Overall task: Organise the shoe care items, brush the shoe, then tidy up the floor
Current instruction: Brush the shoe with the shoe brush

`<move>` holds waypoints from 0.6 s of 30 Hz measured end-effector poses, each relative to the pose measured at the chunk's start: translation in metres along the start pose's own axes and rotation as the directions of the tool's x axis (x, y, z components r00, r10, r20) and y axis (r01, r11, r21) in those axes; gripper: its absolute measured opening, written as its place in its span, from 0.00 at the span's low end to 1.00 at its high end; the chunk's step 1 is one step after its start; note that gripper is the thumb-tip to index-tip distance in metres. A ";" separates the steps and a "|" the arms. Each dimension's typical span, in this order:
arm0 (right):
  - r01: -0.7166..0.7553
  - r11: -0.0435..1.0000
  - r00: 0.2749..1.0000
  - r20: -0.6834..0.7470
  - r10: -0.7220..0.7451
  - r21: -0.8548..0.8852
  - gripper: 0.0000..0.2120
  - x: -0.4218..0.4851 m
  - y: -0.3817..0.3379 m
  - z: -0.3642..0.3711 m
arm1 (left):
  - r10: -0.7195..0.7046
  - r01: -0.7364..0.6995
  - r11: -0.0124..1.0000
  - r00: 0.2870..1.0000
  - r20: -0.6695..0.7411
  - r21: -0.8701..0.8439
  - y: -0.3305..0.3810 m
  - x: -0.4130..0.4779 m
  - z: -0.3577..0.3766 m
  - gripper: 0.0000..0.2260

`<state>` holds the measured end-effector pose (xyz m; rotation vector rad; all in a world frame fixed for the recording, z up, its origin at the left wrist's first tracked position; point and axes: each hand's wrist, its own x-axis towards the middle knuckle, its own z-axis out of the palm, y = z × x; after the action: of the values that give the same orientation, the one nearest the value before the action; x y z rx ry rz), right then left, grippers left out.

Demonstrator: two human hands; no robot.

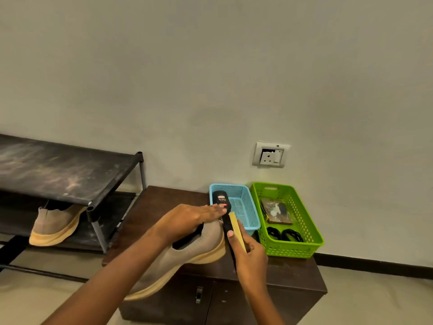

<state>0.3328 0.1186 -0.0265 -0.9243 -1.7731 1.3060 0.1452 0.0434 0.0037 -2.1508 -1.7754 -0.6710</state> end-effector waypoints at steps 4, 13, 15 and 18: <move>0.179 0.980 0.978 -0.088 -0.187 -0.091 0.24 -0.006 -0.015 0.003 | -0.278 0.268 0.960 0.937 -0.212 -0.079 0.029 0.013 0.002 0.23; 0.560 0.682 0.746 -0.073 -0.662 -0.471 0.22 -0.013 -0.028 -0.001 | -0.708 0.563 0.705 0.584 -0.397 -0.431 0.095 -0.003 -0.006 0.19; 0.515 0.737 0.792 -0.087 -0.605 -0.438 0.23 -0.018 -0.027 0.000 | -0.732 0.620 0.680 0.545 -0.409 -0.391 0.104 -0.004 0.000 0.20; 0.596 0.712 0.773 0.026 -0.634 -0.372 0.21 -0.030 -0.024 0.006 | -0.757 0.651 0.651 0.514 -0.404 -0.390 0.110 -0.009 0.003 0.19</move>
<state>0.3391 0.0842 -0.0084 -0.4788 -2.0289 0.4944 0.2517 0.0138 0.0054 -0.9957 -2.2536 -1.5179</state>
